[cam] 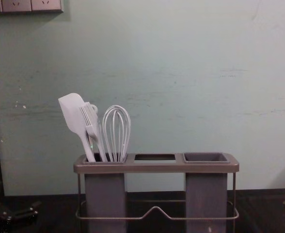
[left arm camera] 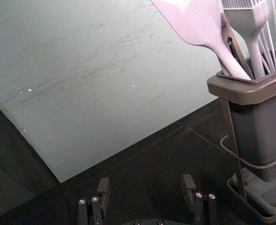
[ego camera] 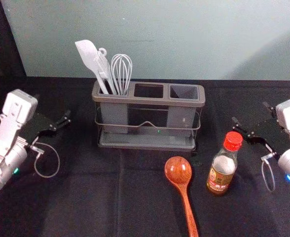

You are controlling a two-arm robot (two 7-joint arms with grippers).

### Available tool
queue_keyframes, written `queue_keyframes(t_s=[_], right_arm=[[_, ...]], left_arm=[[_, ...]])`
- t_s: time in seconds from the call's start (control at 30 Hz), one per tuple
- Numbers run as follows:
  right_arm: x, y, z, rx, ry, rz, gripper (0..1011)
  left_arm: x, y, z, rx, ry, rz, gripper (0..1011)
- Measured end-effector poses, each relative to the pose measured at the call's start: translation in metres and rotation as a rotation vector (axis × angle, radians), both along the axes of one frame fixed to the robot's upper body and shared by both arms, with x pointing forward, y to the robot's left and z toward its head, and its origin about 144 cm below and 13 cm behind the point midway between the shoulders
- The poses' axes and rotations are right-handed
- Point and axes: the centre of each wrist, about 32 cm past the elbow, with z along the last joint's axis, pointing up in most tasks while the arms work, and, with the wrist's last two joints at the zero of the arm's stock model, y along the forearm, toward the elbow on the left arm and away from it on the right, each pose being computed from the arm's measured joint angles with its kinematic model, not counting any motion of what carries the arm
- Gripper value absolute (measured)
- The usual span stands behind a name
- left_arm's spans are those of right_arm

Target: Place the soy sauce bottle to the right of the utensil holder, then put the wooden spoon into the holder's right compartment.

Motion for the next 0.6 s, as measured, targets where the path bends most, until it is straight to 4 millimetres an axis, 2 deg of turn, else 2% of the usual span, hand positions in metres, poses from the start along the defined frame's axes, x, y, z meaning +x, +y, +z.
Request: queue_keyframes(t_s=[0.6], right_arm=[[0.0000,0.0000,0.0000,0.000,0.000,0.000,1002]], left_arm=[[0.0000,0.0000,0.0000,0.000,0.000,0.000,1005]])
